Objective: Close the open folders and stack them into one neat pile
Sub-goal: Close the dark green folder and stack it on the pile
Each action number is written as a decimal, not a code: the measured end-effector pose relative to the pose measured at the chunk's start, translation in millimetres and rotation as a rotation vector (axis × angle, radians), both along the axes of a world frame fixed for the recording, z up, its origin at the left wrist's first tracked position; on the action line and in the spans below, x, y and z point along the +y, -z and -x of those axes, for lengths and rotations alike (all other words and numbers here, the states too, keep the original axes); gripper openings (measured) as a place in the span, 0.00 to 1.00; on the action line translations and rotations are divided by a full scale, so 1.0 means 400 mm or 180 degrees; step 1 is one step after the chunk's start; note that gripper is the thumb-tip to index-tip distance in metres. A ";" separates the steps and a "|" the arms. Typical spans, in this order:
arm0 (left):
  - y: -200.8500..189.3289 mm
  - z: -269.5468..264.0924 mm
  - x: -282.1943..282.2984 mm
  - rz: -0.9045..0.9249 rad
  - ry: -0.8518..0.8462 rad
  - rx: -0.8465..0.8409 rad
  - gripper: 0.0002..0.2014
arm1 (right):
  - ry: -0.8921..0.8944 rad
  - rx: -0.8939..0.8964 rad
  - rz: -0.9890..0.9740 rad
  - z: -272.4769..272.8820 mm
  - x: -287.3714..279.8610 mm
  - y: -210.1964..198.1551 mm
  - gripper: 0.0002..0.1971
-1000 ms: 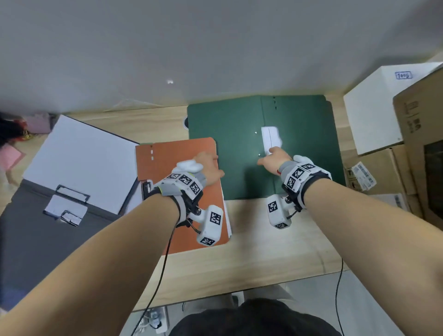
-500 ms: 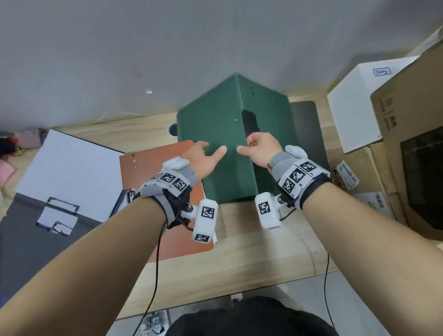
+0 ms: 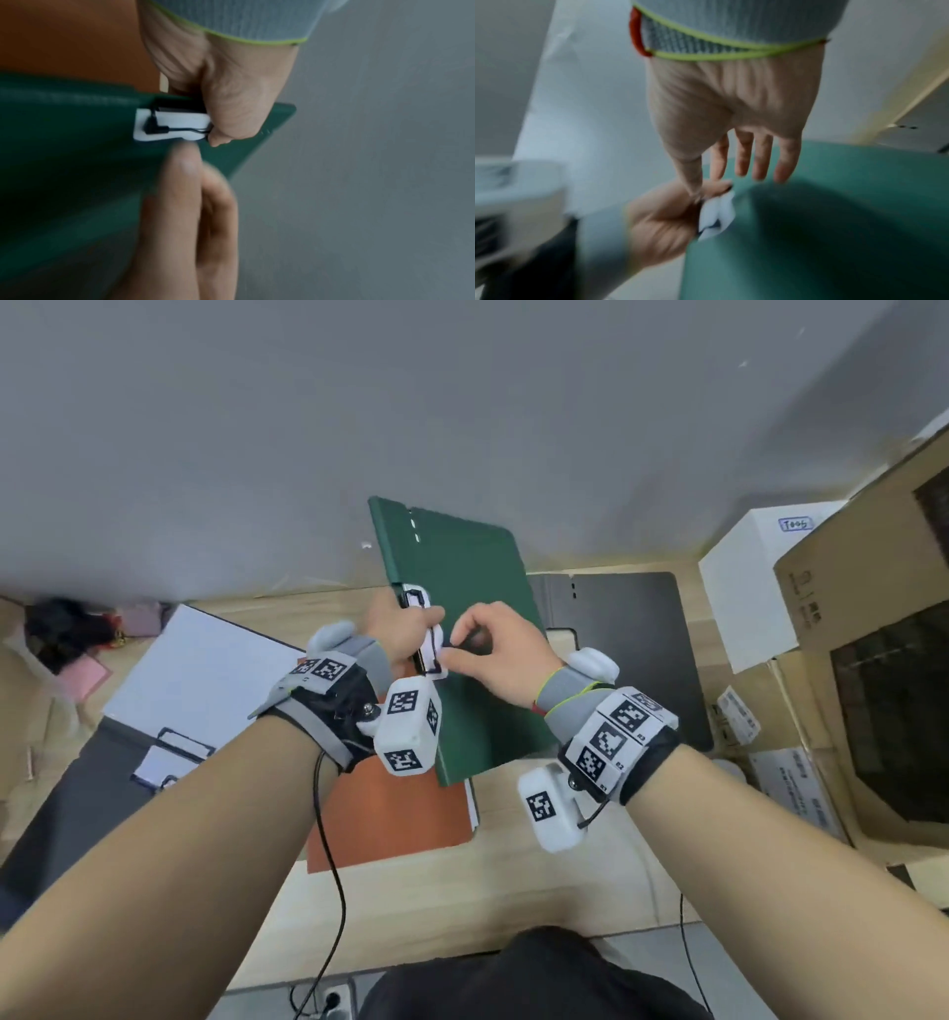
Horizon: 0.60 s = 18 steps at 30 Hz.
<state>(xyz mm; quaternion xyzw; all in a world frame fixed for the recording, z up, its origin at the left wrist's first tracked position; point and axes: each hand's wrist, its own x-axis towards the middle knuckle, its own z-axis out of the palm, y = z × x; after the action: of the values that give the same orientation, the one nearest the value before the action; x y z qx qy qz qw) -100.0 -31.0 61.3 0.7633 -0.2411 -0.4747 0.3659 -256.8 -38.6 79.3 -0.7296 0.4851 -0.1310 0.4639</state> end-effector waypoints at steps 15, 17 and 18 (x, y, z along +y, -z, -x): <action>0.176 -0.268 0.280 -0.1307 0.0366 -0.1026 0.20 | 0.0457 0.0933 -0.1352 -0.080 0.015 0.264 0.22; 0.242 -0.298 0.308 -0.1606 0.0501 -0.1016 0.26 | 0.0451 0.1190 -0.1300 -0.119 0.042 0.306 0.27; 0.268 -0.309 0.318 -0.1694 0.0536 -0.1014 0.27 | 0.0427 0.1293 -0.1285 -0.129 0.053 0.322 0.29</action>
<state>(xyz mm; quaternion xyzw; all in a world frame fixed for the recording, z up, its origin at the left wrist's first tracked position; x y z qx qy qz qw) 23.5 96.2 -45.9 0.8743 -0.2250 -0.4243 0.0705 -205.0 -17.4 -49.5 -0.6001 0.6315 0.0866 0.4833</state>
